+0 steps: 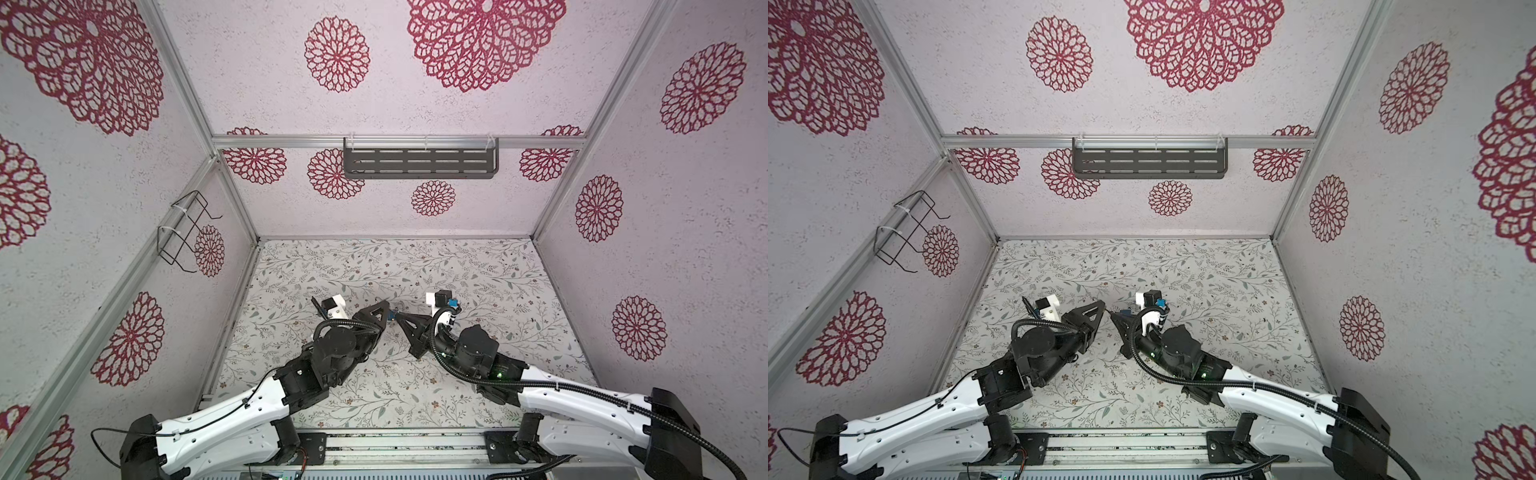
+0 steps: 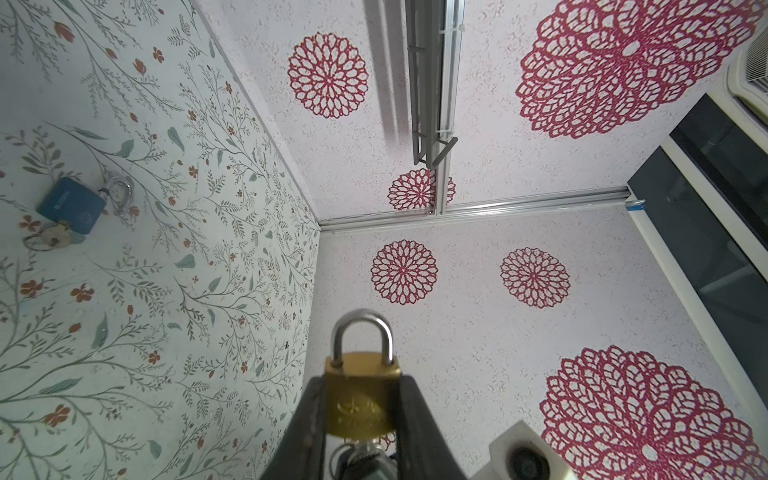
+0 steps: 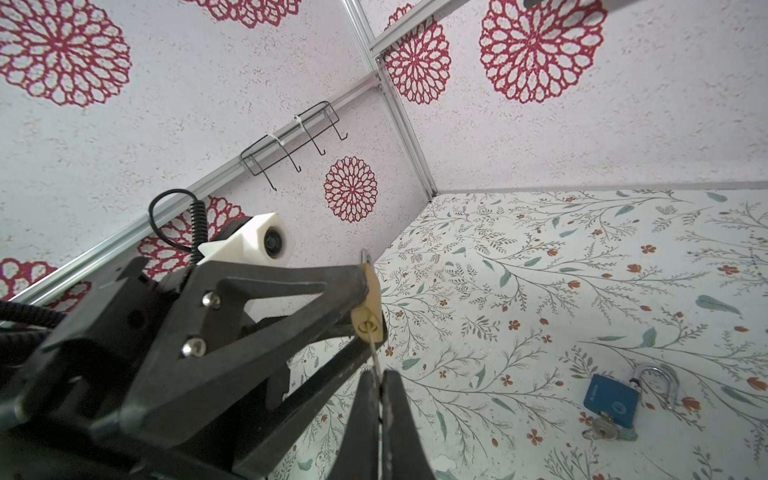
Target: Unlock with the key
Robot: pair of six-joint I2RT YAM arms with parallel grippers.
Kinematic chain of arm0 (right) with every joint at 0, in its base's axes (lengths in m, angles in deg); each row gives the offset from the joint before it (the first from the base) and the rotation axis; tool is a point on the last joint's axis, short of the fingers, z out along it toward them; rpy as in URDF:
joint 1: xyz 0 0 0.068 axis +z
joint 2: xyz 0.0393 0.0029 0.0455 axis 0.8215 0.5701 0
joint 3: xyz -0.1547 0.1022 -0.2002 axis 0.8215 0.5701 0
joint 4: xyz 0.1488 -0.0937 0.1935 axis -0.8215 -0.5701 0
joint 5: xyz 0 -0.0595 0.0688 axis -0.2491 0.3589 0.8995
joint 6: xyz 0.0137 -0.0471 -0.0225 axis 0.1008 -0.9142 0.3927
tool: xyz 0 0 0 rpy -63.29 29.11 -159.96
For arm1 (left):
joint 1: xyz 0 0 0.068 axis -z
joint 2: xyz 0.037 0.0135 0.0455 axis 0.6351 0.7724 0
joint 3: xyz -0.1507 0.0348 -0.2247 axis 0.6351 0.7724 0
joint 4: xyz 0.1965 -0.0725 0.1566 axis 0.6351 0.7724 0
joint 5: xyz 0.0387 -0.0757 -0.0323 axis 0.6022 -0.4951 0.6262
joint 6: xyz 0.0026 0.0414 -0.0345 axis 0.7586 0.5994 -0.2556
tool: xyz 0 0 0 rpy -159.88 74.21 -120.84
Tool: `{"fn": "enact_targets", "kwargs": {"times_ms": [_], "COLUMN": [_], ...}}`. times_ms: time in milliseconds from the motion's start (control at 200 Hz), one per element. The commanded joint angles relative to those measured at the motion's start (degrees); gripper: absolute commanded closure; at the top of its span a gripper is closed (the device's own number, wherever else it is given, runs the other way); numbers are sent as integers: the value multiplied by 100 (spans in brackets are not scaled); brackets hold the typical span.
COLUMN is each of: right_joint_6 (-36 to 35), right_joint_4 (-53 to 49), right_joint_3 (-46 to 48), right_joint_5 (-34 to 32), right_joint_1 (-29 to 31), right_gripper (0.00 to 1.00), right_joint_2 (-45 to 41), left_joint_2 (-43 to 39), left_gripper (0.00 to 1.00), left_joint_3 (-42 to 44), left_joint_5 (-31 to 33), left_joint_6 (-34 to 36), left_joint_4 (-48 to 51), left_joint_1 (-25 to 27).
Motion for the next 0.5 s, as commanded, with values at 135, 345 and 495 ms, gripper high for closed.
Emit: {"fn": "enact_targets", "kwargs": {"times_ms": [135, 345, 495], "right_joint_6": [256, 184, -372], "right_joint_4": [598, 295, -126], "right_joint_3": [-481, -786, -856], "right_joint_5": [187, 209, -203], "right_joint_1": [40, 36, 54], "right_gripper": [100, 100, 100], "right_joint_2": [119, 119, 203], "left_joint_2": [204, 197, 164], "left_gripper": [100, 100, 100], "left_joint_3": [-297, -299, -324], "left_joint_5": [-316, -283, -371], "left_joint_6": [191, 187, 191], "left_joint_4": [62, 336, 368], "left_joint_1": [119, 139, 152]}}
